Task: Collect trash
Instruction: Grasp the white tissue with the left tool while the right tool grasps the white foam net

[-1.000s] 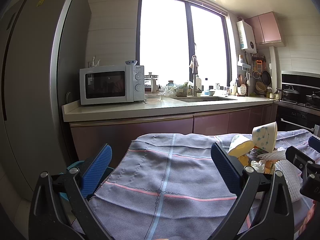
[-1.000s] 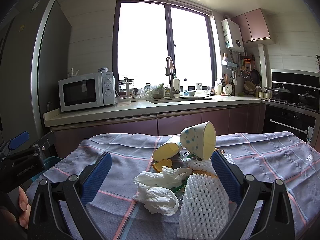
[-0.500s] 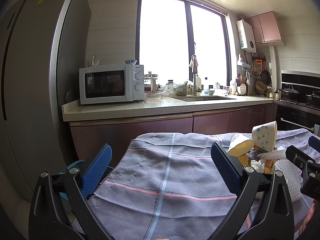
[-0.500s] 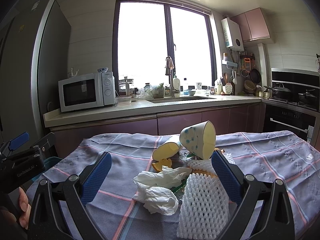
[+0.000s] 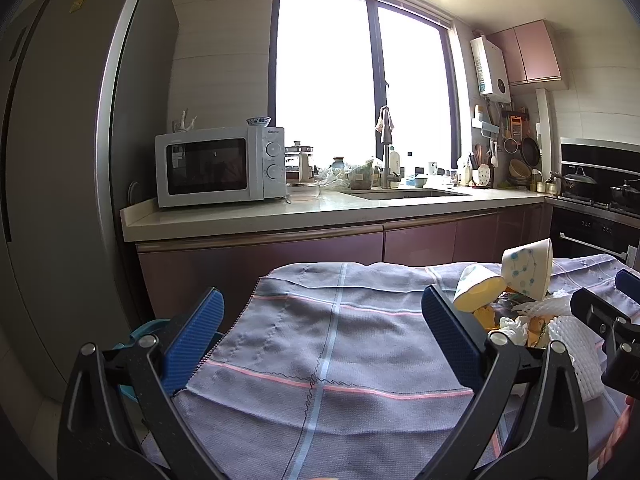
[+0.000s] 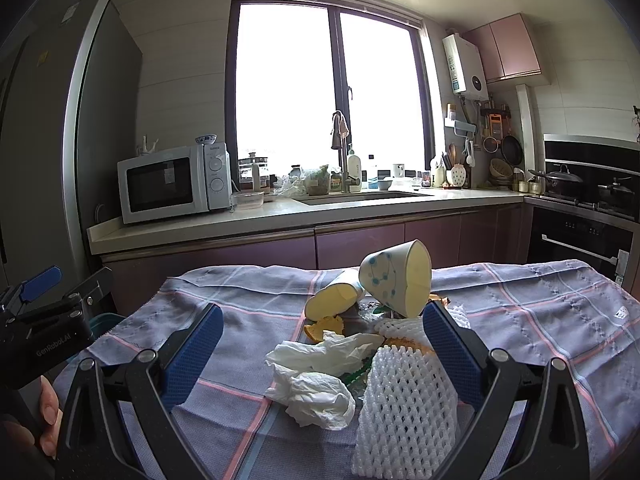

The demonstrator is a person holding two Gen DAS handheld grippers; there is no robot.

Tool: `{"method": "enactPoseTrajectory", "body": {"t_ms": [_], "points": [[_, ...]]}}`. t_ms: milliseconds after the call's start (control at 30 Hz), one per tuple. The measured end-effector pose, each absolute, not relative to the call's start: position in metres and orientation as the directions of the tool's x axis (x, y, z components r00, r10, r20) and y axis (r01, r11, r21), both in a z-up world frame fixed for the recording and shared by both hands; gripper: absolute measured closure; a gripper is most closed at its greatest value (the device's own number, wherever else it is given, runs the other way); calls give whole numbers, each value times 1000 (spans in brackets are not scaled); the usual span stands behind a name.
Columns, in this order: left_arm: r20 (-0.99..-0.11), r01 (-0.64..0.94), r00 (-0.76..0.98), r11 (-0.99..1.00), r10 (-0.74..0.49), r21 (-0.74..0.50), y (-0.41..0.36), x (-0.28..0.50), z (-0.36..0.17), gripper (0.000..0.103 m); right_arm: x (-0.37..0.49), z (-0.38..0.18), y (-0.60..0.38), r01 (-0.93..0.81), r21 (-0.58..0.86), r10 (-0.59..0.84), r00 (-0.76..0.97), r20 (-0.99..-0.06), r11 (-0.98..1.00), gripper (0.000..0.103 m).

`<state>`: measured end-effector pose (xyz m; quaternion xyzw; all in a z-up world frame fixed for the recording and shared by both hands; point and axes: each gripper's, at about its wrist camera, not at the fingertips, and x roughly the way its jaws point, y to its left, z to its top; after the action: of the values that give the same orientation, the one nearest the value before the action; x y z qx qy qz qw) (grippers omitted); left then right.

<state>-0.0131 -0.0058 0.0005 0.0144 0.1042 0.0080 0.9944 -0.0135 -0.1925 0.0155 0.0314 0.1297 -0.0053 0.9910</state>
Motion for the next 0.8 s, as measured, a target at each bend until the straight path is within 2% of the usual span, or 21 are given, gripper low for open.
{"method": "enactPoseTrajectory", "body": {"t_ms": [200, 400, 533, 600, 667, 800], "points": [[-264, 71, 963, 997, -58, 41, -16, -5, -4, 6, -9, 10, -209, 33, 75, -8, 951, -310, 997, 6], [-406, 257, 885, 966, -228, 17, -39, 20, -16, 6, -4, -8, -243, 76, 118, -20, 909, -416, 990, 6], [-482, 379, 804, 925, -347, -34, -59, 38, -26, 6, 0, -23, -267, 82, 191, 22, 873, -487, 978, 7], [-507, 439, 762, 897, -402, -52, -72, 45, -31, 7, 2, -32, -275, 70, 235, 64, 854, -516, 969, 14], [-533, 481, 726, 875, -435, -58, -86, 51, -36, 13, 5, -41, -285, 63, 291, 111, 832, -544, 955, 25], [-591, 547, 644, 832, -486, -89, -109, 66, -46, 32, 9, -55, -298, 50, 392, 196, 803, -563, 919, 38]]}}
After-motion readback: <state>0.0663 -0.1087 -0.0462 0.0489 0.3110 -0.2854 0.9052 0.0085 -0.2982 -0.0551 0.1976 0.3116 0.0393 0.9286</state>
